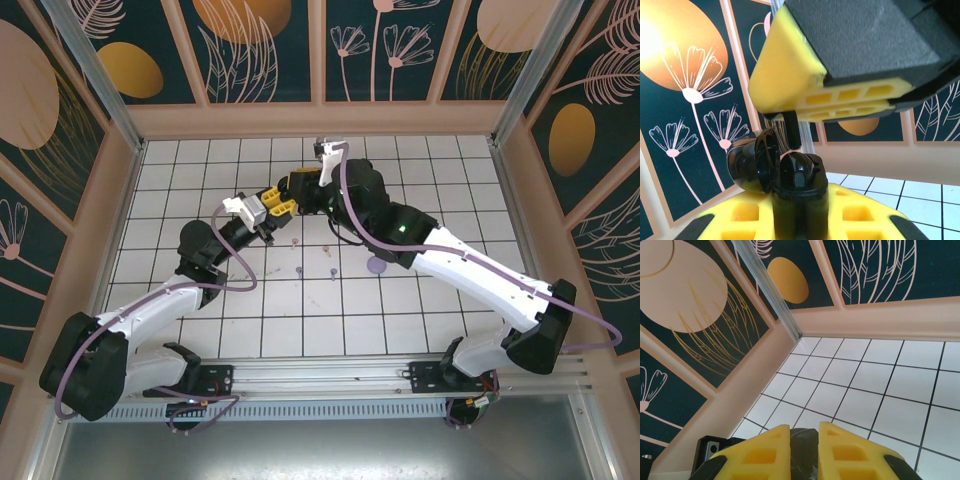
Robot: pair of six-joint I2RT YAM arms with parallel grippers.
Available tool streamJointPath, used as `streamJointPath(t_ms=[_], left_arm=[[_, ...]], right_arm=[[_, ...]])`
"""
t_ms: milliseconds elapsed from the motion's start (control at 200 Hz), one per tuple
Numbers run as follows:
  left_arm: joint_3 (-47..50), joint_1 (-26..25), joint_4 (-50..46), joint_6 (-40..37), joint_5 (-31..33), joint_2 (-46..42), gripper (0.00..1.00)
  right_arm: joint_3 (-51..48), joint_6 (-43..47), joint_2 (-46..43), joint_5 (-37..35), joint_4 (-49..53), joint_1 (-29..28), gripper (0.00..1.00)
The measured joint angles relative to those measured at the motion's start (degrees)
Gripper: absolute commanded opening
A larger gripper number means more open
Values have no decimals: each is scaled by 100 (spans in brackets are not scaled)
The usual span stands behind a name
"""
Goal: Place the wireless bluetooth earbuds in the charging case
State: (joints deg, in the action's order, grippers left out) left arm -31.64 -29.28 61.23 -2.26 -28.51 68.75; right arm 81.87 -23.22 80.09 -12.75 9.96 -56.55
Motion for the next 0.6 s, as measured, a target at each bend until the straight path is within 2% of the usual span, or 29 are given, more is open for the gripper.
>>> streamJointPath(t_ms=[601], left_arm=[[-9, 0, -170, 42, 4, 20, 0]], right_arm=[[-258, -205, -22, 85, -247, 4, 15]])
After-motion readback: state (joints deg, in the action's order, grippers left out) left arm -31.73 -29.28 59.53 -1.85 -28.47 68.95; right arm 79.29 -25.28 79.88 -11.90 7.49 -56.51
